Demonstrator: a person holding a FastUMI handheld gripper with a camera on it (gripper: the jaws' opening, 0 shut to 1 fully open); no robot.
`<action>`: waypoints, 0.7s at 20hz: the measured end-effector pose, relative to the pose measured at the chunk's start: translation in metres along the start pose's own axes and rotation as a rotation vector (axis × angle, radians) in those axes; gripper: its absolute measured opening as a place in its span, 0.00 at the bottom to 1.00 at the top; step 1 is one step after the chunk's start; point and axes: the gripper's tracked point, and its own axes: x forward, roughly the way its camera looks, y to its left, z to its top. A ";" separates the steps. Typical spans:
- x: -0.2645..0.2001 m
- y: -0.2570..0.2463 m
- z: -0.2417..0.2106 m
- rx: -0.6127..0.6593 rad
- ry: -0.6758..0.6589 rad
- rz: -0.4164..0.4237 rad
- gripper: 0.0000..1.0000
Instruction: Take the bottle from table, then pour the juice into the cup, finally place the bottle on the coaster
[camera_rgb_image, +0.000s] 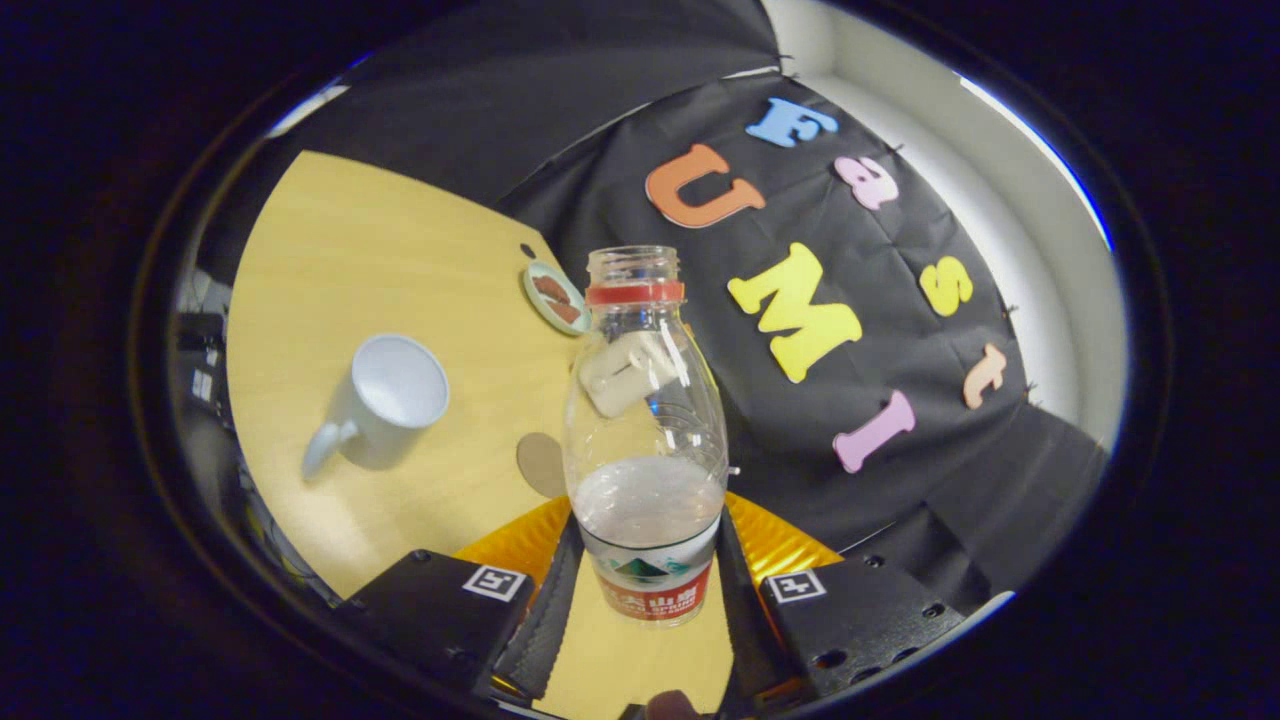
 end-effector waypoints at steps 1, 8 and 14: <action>-0.003 -0.001 0.007 0.093 -0.026 0.024 0.73; 0.010 -0.042 0.052 0.560 -0.170 0.096 0.73; 0.059 -0.076 0.065 0.697 -0.270 0.046 0.72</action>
